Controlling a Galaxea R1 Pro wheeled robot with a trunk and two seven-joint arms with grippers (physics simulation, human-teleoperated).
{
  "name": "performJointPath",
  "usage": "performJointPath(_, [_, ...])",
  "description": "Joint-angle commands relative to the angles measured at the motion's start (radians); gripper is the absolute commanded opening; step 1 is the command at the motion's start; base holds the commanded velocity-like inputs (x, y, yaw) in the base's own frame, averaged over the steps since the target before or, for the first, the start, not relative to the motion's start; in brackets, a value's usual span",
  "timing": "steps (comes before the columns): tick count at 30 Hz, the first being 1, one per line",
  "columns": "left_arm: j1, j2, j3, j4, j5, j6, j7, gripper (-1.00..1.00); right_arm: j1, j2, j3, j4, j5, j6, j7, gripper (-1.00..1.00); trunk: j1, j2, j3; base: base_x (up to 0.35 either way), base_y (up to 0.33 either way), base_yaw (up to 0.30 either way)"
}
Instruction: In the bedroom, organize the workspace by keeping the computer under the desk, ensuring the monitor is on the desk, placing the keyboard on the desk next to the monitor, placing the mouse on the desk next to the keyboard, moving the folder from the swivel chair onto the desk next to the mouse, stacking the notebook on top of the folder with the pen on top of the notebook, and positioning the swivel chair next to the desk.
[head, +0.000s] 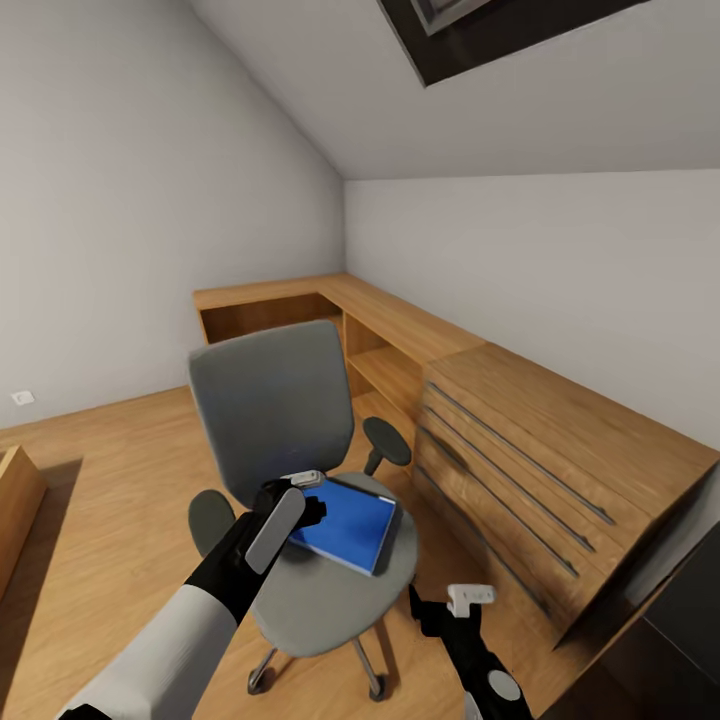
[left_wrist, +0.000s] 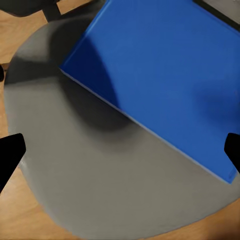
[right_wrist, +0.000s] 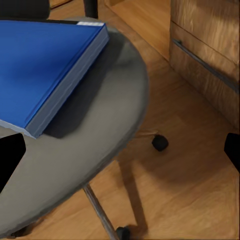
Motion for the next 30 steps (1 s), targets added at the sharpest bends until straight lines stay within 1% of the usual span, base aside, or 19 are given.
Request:
performJointPath(1, [-0.001,0.001,-0.002,-0.001,0.010,0.000,0.010,1.00,0.000,0.000,-0.020,-0.003,-0.010,-0.001,0.001,1.00,0.000,0.000,-0.001,0.055,0.012,0.000])
performJointPath(4, [-0.001,0.000,-0.003,0.000,0.010,0.000,0.010,1.00,0.000,-0.002,-0.058,-0.029,-0.010,0.016,0.001,1.00,0.000,0.000,-0.001,0.089,0.007,0.000])
performJointPath(5, [-0.001,0.000,-0.003,0.001,0.011,0.000,0.010,1.00,0.000,-0.007,-0.081,-0.050,-0.010,0.037,0.001,1.00,0.000,0.000,-0.001,0.112,0.003,0.000])
performJointPath(6, [-0.001,0.000,-0.003,0.002,0.011,0.000,0.010,1.00,0.000,-0.011,-0.093,-0.062,-0.011,0.051,0.002,1.00,0.000,0.000,-0.001,0.113,0.002,0.000])
performJointPath(8, [-0.001,0.000,-0.003,0.012,0.011,0.000,0.010,1.00,0.000,-0.026,-0.143,-0.107,-0.013,0.114,0.004,1.00,0.000,0.000,-0.001,0.074,0.001,0.000])
performJointPath(11, [-0.001,0.000,-0.003,0.021,0.010,0.000,0.010,1.00,0.000,-0.034,-0.173,-0.136,-0.014,0.157,0.006,1.00,0.000,0.000,-0.001,0.039,0.001,0.000])
performJointPath(15, [-0.001,0.000,-0.004,0.027,0.010,-0.001,0.010,1.00,0.000,-0.039,-0.189,-0.150,-0.015,0.178,0.015,1.00,0.000,0.000,-0.001,0.102,0.000,0.000])
performJointPath(18, [-0.001,0.000,-0.004,0.032,0.012,-0.001,0.010,1.00,0.000,-0.041,-0.195,-0.156,-0.015,0.189,0.043,1.00,0.000,0.000,-0.001,0.193,0.000,0.000])
performJointPath(21, [-0.001,0.000,-0.006,0.053,0.013,-0.001,0.010,1.00,0.000,-0.042,-0.201,-0.165,-0.014,0.210,0.057,1.00,0.000,0.000,-0.001,0.068,0.000,0.000])
performJointPath(22, [-0.001,0.000,-0.006,0.063,0.013,-0.002,0.007,1.00,0.000,-0.042,-0.208,-0.171,-0.014,0.218,0.064,1.00,0.000,0.000,-0.001,0.021,0.000,0.000])
performJointPath(24, [-0.001,0.000,-0.006,0.072,0.013,-0.002,-0.017,1.00,0.000,-0.042,-0.218,-0.174,-0.014,0.224,0.075,1.00,0.000,0.000,-0.001,0.011,0.000,0.000])
performJointPath(28, [-0.001,0.001,-0.005,0.084,0.011,-0.003,-0.064,1.00,0.000,-0.042,-0.223,-0.176,-0.014,0.226,0.091,1.00,0.000,0.000,-0.001,0.004,0.000,0.000])
performJointPath(30, [-0.001,0.001,-0.005,0.089,0.012,-0.003,-0.077,1.00,0.000,-0.043,-0.224,-0.177,-0.014,0.227,0.100,1.00,0.000,0.000,-0.001,0.009,0.000,0.000])
